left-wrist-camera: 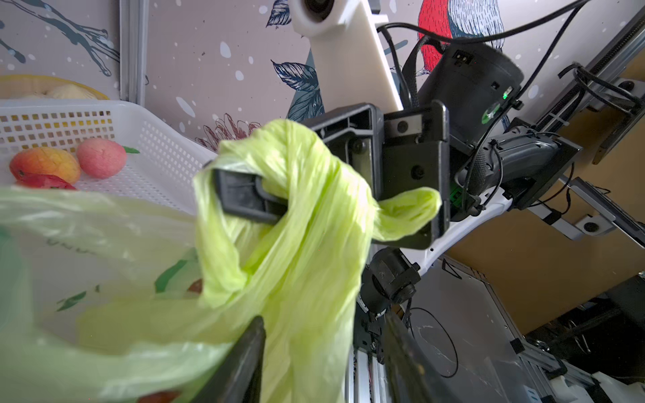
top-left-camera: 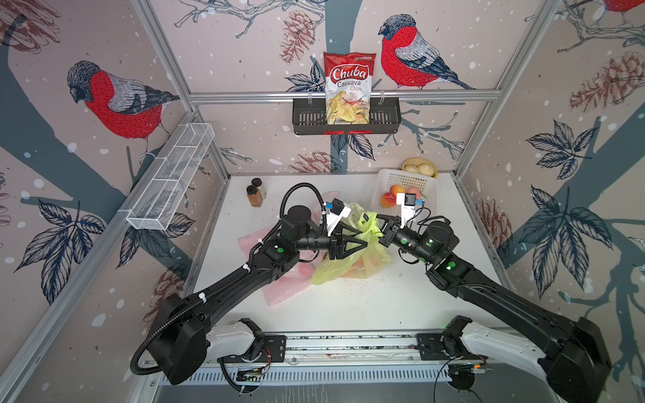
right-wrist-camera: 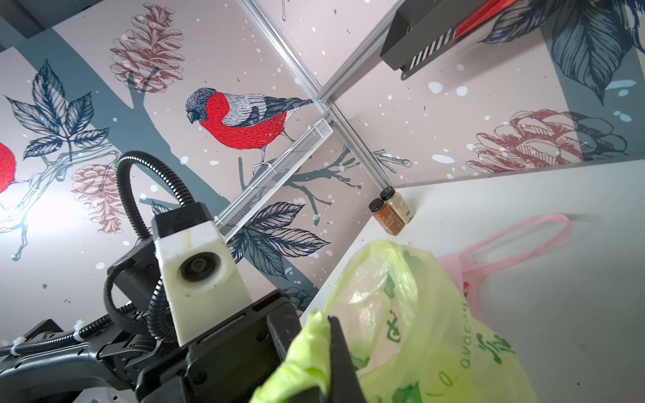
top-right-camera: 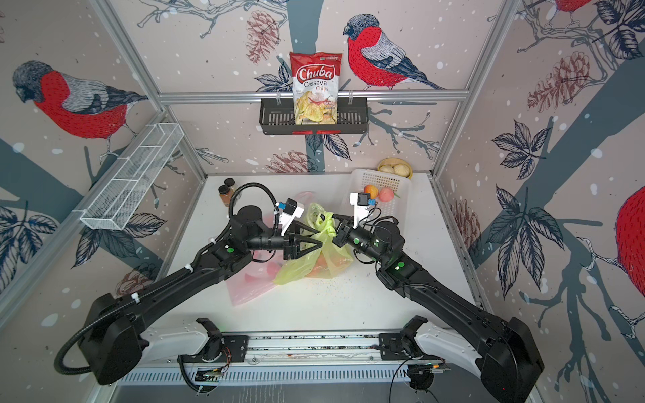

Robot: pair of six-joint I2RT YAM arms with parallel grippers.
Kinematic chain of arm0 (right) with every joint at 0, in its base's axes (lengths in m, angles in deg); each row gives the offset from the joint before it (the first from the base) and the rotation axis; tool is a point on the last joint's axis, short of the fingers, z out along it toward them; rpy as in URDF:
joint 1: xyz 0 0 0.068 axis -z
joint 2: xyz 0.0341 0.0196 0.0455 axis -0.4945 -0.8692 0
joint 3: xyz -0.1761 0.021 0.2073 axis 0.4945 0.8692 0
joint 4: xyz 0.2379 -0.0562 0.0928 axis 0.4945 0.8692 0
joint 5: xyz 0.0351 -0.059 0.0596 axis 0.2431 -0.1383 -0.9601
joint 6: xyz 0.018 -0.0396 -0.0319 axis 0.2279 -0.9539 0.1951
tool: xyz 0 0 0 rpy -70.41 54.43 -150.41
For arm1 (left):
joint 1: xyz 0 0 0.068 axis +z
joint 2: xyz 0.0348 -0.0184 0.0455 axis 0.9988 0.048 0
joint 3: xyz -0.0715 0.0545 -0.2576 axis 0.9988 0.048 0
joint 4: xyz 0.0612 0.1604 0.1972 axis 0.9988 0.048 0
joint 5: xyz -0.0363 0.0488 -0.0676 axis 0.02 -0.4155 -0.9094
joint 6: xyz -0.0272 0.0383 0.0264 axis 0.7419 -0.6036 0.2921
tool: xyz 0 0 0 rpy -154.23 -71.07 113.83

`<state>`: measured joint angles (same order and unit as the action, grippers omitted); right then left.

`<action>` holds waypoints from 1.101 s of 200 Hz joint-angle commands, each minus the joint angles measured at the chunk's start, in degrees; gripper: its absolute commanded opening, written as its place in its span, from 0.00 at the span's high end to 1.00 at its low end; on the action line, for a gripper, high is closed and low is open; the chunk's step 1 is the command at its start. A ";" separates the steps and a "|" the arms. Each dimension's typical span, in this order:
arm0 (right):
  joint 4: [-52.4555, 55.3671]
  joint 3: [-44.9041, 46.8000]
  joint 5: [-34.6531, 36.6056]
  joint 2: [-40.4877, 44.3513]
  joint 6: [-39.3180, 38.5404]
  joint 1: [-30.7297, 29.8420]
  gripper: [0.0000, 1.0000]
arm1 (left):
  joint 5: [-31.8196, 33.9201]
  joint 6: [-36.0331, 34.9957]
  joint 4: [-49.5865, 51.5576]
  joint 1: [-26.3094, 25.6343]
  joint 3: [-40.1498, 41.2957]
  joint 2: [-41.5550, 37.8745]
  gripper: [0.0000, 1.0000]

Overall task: Place the peach into a plastic bag & tie a knot
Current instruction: Cross the plastic bag at the center of the board.

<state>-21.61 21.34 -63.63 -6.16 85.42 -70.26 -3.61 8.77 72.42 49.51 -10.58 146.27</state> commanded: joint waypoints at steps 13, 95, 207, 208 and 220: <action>-4.00 0.05 -4.60 0.56 1.76 1.58 1.00 | 1.71 2.65 -2.14 2.60 1.74 -4.92 0.47; -2.59 -1.08 -6.90 0.43 1.30 2.03 1.00 | 2.14 11.98 -8.91 7.24 -3.20 -6.98 0.45; -2.85 -3.17 -7.08 -0.17 1.65 1.52 1.00 | 6.00 15.54 -17.65 0.41 -0.11 0.95 0.48; -2.81 -3.21 -7.09 -0.22 1.61 1.47 1.00 | 5.98 15.66 -17.78 0.40 -0.11 1.04 0.48; -2.50 -3.55 -7.16 -0.34 1.52 1.14 1.00 | 5.36 16.49 -19.16 0.38 -0.38 1.94 0.48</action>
<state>-22.33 18.78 -69.69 -6.27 86.42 -68.55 1.11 22.95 60.29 50.02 -10.87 147.14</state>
